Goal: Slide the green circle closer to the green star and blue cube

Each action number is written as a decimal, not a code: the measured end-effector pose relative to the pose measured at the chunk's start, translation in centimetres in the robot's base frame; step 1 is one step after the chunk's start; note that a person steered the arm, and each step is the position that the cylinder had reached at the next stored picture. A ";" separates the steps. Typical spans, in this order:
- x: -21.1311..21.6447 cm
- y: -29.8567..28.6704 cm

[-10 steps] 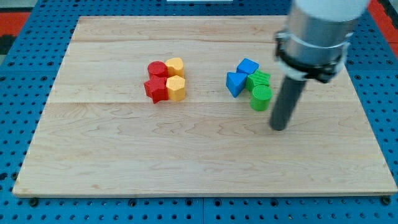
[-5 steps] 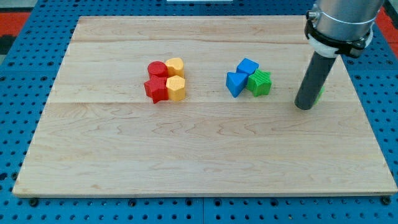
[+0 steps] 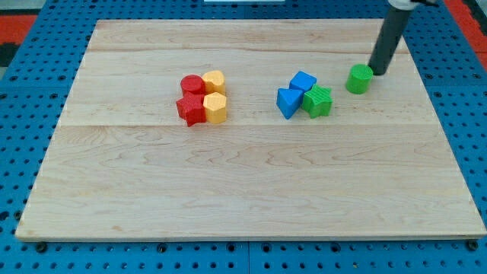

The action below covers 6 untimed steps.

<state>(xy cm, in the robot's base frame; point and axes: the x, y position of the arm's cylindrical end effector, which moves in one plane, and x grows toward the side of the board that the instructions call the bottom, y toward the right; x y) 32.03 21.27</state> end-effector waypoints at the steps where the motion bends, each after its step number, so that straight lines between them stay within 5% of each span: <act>1: 0.0 -1.4; 4: -0.3 -4.1; 6: 0.8 4.9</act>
<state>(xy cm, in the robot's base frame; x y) 32.88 26.17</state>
